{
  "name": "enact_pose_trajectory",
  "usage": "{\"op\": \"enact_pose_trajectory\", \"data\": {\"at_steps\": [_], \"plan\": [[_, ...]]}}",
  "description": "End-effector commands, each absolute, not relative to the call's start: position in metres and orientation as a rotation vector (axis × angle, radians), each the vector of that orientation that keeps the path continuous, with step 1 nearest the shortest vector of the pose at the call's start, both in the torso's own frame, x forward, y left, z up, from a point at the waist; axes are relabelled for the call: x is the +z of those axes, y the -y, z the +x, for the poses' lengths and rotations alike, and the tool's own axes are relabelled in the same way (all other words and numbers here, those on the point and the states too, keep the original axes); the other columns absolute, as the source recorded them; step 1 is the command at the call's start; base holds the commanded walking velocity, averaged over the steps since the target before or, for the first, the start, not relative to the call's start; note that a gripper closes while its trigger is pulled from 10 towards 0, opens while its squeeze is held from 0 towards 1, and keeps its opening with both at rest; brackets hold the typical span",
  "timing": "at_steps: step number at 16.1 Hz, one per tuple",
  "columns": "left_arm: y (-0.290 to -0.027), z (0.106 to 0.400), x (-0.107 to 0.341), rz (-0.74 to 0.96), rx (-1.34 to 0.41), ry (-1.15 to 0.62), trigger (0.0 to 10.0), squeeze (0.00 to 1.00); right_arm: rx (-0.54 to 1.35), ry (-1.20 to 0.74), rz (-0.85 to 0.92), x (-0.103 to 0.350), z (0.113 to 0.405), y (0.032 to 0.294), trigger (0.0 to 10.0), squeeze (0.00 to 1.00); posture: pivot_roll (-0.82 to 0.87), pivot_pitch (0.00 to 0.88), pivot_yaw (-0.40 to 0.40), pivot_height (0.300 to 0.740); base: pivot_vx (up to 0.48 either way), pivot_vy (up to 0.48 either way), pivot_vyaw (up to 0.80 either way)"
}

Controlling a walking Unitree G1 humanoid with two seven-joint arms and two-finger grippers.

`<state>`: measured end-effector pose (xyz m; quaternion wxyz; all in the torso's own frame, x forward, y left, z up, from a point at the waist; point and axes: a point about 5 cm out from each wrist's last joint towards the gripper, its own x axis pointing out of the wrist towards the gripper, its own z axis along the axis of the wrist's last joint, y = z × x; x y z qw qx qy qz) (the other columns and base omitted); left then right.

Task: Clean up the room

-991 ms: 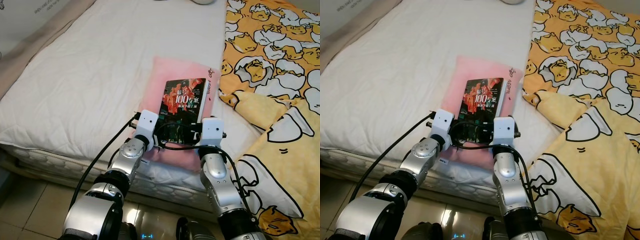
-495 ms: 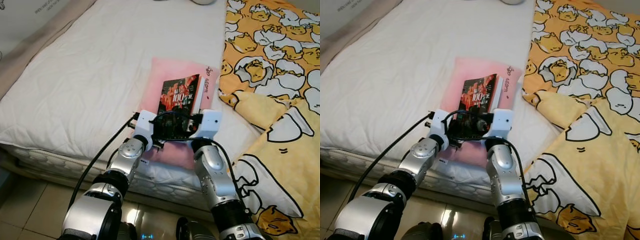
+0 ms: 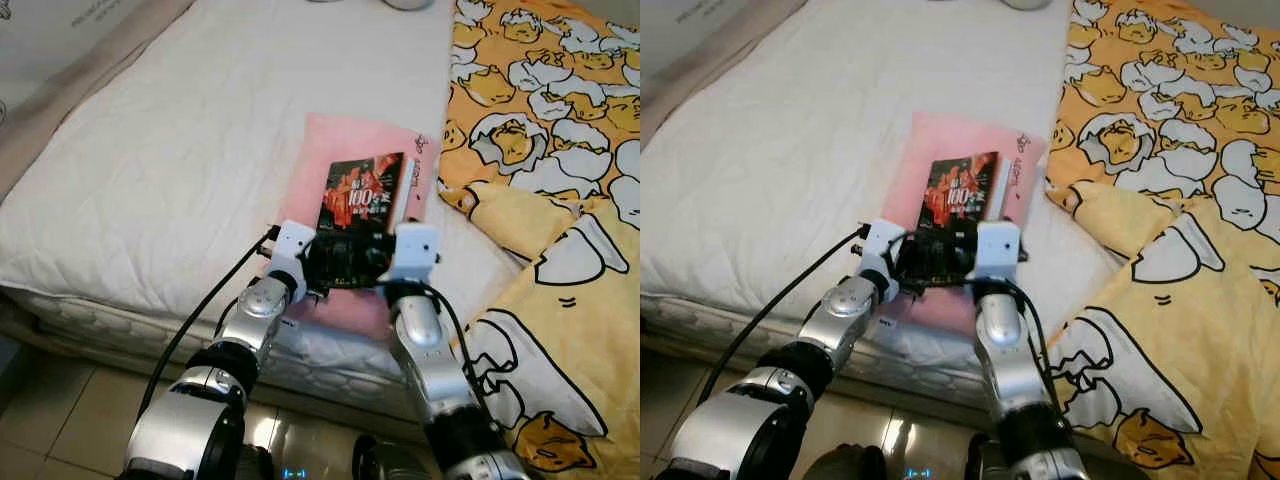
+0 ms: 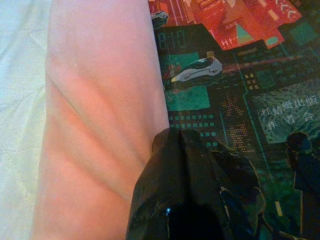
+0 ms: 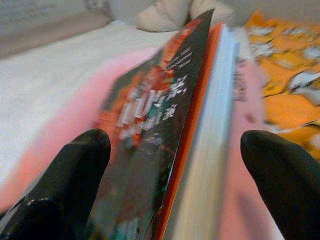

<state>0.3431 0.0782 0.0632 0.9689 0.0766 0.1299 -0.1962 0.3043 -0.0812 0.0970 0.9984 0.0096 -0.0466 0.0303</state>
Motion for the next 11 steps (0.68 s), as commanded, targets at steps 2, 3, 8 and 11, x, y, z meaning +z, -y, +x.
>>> {"op": "enact_pose_trajectory", "data": {"at_steps": [2, 3, 8, 11], "plan": [[-0.073, 0.316, 0.024, 0.171, -0.445, -0.451, 0.0, 0.0, 0.042, 0.142, 0.076, 0.102, 0.299, 0.084, 10.0, 0.0, 0.05, 0.173, -0.043, 0.74, 0.0, 0.0, 0.0], [-0.071, 0.315, 0.023, 0.173, -0.455, -0.452, 0.0, 0.0, 0.054, 0.145, 0.126, 0.104, 0.298, 0.083, 10.0, 0.0, 0.05, 0.173, -0.043, 0.74, 0.0, 0.0, 0.0], [-0.069, 0.311, 0.02, 0.175, -0.471, -0.457, 0.0, 0.0, -0.034, 0.017, 0.352, 0.093, 0.285, 0.095, 10.0, 0.0, 0.04, 0.174, -0.039, 0.74, 0.0, 0.0, 0.0], [-0.069, 0.312, 0.021, 0.177, -0.469, -0.456, 0.0, 0.0, -0.01, -0.027, 0.418, 0.088, 0.293, 0.093, 10.0, 0.0, 0.04, 0.17, -0.034, 0.74, 0.0, 0.0, 0.0]]}}
